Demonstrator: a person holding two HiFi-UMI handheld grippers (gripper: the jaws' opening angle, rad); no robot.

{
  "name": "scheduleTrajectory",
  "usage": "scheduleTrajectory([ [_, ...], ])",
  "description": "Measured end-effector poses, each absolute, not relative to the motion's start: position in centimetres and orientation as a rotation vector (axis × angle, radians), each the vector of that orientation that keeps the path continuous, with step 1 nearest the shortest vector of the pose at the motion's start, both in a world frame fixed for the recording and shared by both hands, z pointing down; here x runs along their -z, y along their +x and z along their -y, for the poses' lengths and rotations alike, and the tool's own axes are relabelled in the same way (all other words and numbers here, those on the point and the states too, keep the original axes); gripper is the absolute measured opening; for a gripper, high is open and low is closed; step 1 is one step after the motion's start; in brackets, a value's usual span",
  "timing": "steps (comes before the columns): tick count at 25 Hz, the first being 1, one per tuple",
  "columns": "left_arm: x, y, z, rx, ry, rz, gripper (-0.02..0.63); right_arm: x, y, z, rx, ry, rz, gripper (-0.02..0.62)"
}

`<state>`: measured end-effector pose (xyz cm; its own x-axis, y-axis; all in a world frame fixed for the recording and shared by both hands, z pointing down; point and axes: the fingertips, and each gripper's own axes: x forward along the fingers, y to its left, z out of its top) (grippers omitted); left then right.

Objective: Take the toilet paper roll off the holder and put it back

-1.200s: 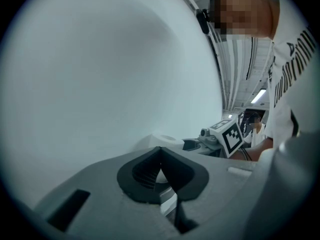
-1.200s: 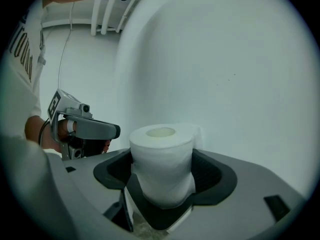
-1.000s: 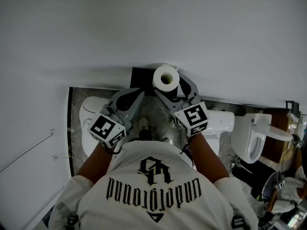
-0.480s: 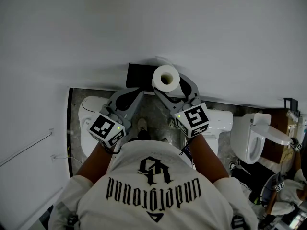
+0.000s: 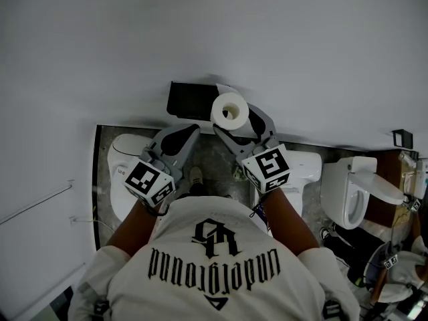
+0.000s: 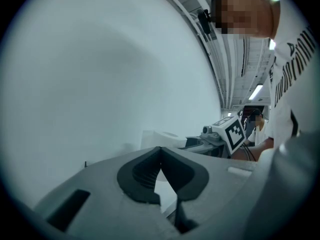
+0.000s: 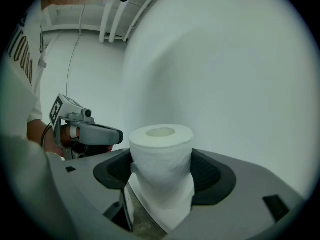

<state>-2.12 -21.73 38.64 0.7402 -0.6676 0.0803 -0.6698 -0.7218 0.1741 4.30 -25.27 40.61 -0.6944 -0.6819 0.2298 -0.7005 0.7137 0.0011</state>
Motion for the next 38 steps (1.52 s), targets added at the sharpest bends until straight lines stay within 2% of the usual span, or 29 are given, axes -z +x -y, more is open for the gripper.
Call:
scheduleTrajectory([
  [38, -36.6, 7.4, 5.6, 0.023, 2.775, 1.201, 0.012, -38.5, 15.7, 10.0, -0.079, 1.061, 2.754, 0.321],
])
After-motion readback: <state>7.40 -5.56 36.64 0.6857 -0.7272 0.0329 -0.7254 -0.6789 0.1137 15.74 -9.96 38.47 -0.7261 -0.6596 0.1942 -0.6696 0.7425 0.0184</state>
